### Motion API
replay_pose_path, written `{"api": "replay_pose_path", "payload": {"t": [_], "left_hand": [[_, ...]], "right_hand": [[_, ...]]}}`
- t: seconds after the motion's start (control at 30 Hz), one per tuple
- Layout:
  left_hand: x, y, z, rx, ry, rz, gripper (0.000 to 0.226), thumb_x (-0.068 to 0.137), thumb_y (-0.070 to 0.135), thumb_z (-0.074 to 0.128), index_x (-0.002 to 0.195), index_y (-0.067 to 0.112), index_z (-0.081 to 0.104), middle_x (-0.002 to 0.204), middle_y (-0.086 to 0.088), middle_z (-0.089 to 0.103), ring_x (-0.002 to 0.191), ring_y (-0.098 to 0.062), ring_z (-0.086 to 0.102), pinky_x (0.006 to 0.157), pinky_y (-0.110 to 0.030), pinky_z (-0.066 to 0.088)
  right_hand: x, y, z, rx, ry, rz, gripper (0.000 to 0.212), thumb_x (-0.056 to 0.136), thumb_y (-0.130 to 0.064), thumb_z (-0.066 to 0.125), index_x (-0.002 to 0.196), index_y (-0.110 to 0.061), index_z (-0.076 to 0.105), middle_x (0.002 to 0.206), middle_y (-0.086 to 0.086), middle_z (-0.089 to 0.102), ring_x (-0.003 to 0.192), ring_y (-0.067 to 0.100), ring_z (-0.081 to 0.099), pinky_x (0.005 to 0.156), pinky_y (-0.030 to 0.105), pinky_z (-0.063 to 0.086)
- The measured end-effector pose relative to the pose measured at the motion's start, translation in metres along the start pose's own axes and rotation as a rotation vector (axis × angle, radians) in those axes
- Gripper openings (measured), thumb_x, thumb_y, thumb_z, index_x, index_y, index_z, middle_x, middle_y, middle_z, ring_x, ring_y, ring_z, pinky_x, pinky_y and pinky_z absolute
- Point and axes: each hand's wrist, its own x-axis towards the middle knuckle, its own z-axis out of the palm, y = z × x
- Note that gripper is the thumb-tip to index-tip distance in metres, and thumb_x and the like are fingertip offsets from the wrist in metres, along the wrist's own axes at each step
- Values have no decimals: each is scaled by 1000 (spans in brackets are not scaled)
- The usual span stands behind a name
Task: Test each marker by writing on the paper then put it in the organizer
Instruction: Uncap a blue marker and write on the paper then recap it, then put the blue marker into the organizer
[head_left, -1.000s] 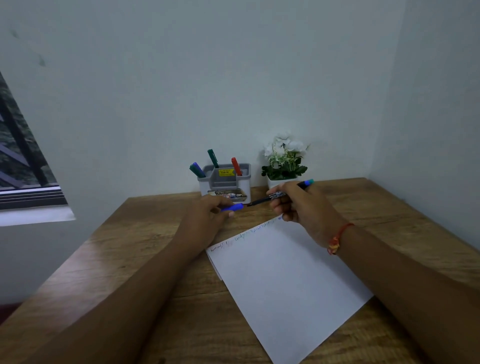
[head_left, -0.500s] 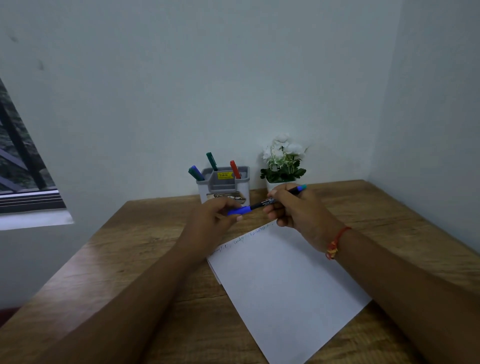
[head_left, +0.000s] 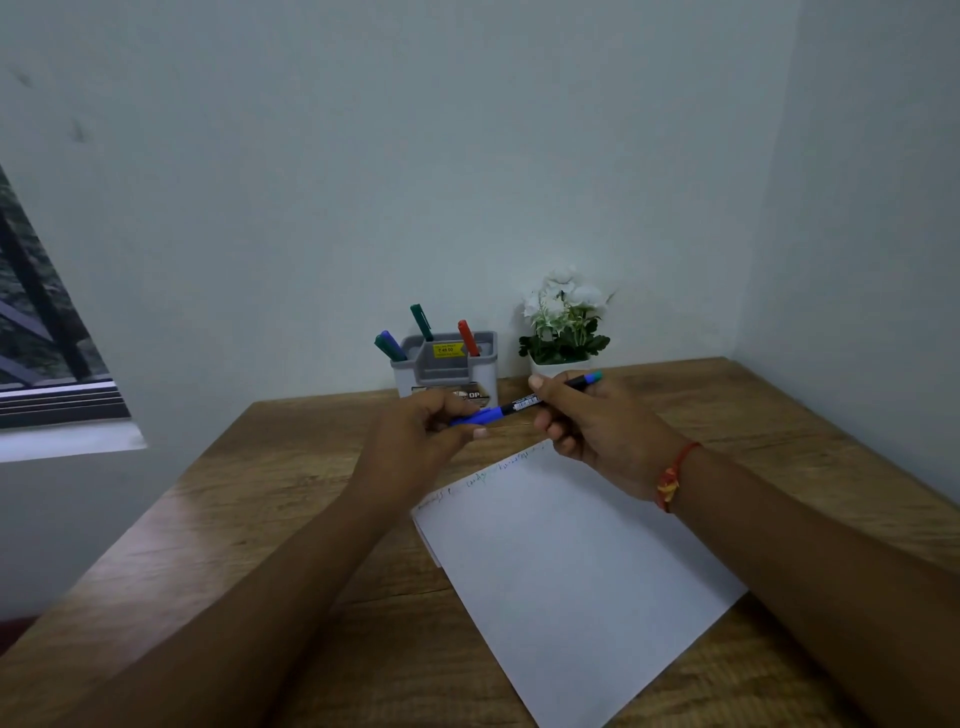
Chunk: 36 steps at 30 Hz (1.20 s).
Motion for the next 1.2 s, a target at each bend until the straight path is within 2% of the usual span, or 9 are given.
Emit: {"api": "replay_pose_path", "payload": {"t": [0.2,0.33,0.4,0.5,0.57,0.63,0.83,0.97,1.2], "left_hand": [[0,-1,-2,-92,-7,-58,22,75,13,79,89,29,70,89,3,70,81,-18,66,75,-29,56],[0,0,2,-104,13,-70,21,75,16,78,86,31,69,87,4,68,77,-10,61,67,-15,51],[1,2,1,-110,80,-64,19,77,20,76,89,33,70,88,6,69,80,-8,59,66,-16,49],[4,9,-3,-91,237,9,18,83,23,71,100,30,71,94,10,69,88,-5,60,72,-17,49],[10,14,-8,-82,358,70,20,88,22,67,107,26,70,97,9,68,89,-3,61,71,-12,49],[18,19,-12,-56,451,129,20,91,20,64,110,21,67,99,8,67,89,-2,61,70,-6,47],[59,35,-16,-28,538,201,24,89,15,65,110,14,55,96,6,63,83,0,62,72,-9,51],[89,40,-10,37,517,233,21,89,13,66,105,11,53,89,5,61,77,2,60,69,-3,47],[120,22,15,147,433,208,11,88,15,66,96,13,59,86,-1,66,77,-13,63,66,-13,47]], "right_hand": [[2,1,-2,-25,-76,-7,23,95,-24,68,73,-16,69,69,6,69,54,8,57,47,17,47],[1,2,0,89,-35,79,18,95,-25,68,86,-10,69,72,6,73,56,7,62,47,17,50],[3,4,-1,81,34,93,26,95,-35,66,91,-10,70,76,7,75,62,8,66,51,18,53],[9,9,-11,-243,188,10,46,99,-50,54,95,-6,69,76,4,76,62,9,69,56,24,54],[14,14,-23,-600,231,-111,54,101,-52,48,85,-6,71,67,0,74,62,10,69,64,28,52],[17,16,-32,-814,252,-156,53,101,-50,49,77,-9,71,63,-4,69,64,9,66,68,27,48],[24,19,-46,-932,294,-173,41,98,-48,57,76,-16,71,76,-1,73,72,14,67,75,35,56],[26,21,-47,-962,296,-174,40,96,-49,58,74,-18,71,76,0,73,71,15,67,72,37,56],[26,20,-45,-1018,287,-167,43,95,-50,59,70,-16,70,72,4,71,67,19,66,66,36,54]]}}
